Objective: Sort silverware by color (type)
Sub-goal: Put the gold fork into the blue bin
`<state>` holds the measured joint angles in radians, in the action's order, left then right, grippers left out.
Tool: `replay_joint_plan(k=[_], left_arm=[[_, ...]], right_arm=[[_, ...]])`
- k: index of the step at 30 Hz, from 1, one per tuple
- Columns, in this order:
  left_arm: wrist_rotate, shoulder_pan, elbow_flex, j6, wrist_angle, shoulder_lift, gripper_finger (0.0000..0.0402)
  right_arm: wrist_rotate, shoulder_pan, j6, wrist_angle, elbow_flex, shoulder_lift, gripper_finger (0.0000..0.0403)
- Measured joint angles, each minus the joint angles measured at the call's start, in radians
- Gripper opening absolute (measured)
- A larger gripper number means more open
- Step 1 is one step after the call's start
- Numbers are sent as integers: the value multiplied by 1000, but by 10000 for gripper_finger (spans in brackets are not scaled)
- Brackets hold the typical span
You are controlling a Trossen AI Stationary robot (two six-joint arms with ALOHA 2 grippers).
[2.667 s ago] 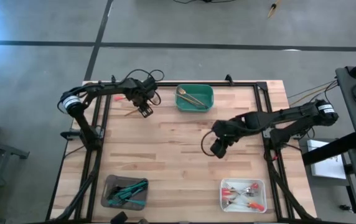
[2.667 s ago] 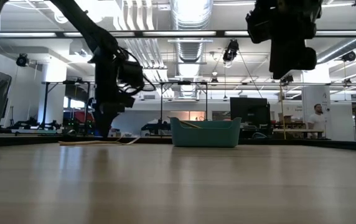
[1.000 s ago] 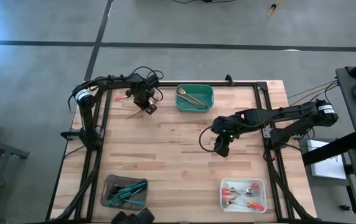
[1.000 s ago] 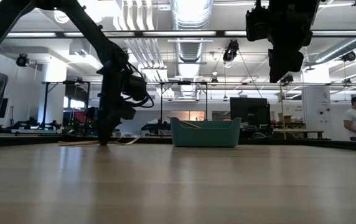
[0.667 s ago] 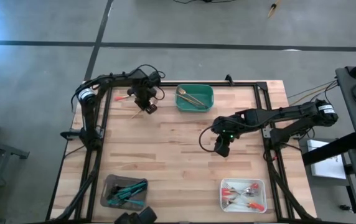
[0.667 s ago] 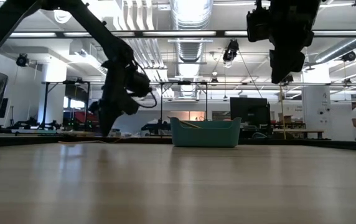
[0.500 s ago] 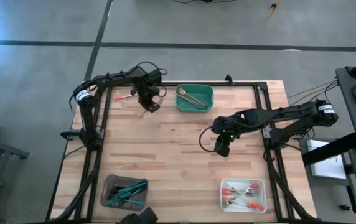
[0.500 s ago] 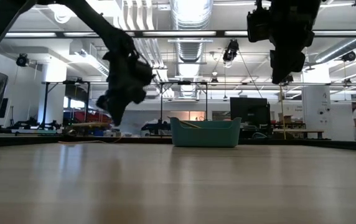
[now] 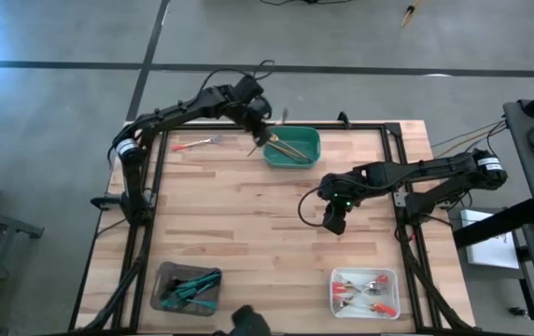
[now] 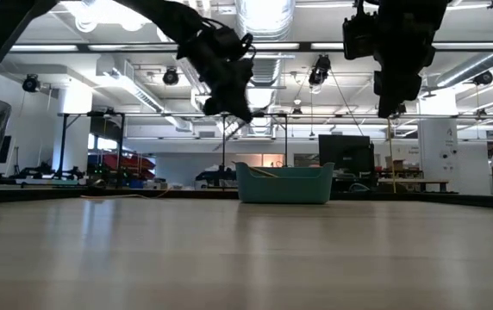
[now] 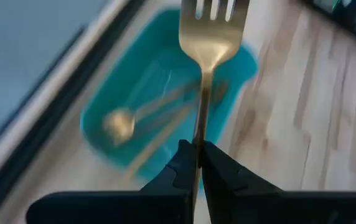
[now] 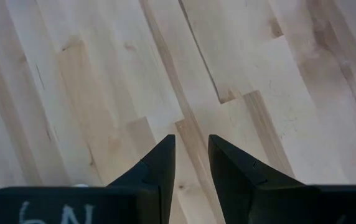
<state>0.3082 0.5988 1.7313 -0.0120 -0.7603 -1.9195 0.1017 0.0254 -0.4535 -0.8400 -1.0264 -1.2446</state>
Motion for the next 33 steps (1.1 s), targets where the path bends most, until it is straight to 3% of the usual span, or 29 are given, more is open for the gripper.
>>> replay_joint_plan(k=[5,9,16,26,33], left_arm=[[9,-18,41,-3,180,-54,0],[66,-23,87,-32,192,-120,0],[69,-27,232,-34,30,-277,0],[68,-33,629,25,-348,-525,0],[58,-35,531,35,-318,-504,0]], right_arm=[[0,0,1,-26,0,11,89],[0,0,1,-53,0,24,89],[0,0,1,-84,0,35,89],[0,0,1,-136,0,61,89],[1,0,1,-147,1,61,89]])
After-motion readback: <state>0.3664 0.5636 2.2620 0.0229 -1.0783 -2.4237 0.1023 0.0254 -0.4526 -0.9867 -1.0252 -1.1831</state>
